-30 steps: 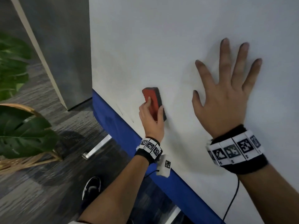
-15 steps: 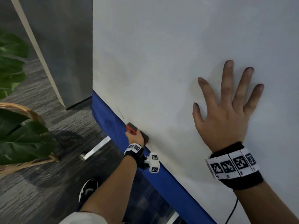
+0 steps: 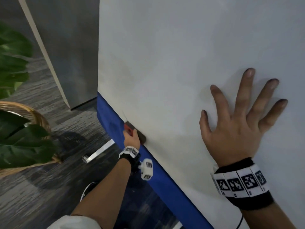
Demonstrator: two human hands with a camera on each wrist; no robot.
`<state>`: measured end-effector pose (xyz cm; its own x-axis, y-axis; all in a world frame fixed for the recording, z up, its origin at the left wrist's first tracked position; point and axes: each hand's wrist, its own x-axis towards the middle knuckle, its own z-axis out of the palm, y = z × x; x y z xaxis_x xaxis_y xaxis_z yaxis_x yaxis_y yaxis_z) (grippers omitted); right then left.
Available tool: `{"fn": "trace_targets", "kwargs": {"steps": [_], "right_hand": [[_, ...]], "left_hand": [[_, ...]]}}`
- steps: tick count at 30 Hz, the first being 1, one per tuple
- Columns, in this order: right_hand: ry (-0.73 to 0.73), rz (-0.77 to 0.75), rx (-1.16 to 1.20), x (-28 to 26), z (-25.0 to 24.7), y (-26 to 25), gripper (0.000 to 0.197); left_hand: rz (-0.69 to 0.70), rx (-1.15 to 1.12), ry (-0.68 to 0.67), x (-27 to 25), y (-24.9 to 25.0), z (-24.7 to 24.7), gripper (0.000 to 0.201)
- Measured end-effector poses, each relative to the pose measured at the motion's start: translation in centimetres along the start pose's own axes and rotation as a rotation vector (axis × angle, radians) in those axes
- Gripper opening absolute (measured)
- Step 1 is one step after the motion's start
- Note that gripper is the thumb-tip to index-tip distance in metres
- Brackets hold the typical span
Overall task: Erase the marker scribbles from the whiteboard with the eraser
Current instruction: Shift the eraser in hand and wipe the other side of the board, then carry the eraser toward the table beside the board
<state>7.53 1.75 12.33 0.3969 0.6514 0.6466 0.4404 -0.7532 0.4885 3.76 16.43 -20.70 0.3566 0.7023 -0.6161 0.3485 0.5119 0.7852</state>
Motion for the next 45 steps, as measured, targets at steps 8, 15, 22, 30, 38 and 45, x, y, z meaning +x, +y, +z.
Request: {"fn": "trace_targets", "kwargs": {"steps": [8,15,22,30,38,45], "right_hand": [[-0.016,-0.005,-0.021,-0.4,0.0,0.1,0.051],[-0.078,0.013,0.053,-0.2,-0.4,-0.5,0.059],[-0.223,-0.134,0.204,-1.0,-2.3,1.3,0.060],[-0.360,-0.046,0.805,-5.1,-8.0,6.3,0.051],[0.193,0.440,1.192,-1.8,-20.3,17.8,0.019],[0.313,0.982,1.818,-5.2,-27.0,24.6,0.049]], "left_hand": [[0.177,-0.069,0.155,6.4,4.5,-1.4,0.050],[0.057,0.371,-0.245,0.6,-4.7,-1.8,0.043],[0.001,0.547,-0.423,-5.5,-9.6,-5.7,0.041],[0.586,-0.118,-0.204,-21.4,8.8,-7.9,0.036],[1.430,-0.176,-0.206,-41.6,25.2,-4.1,0.051],[1.829,-0.204,-0.341,-54.1,25.3,2.1,0.046]]}}
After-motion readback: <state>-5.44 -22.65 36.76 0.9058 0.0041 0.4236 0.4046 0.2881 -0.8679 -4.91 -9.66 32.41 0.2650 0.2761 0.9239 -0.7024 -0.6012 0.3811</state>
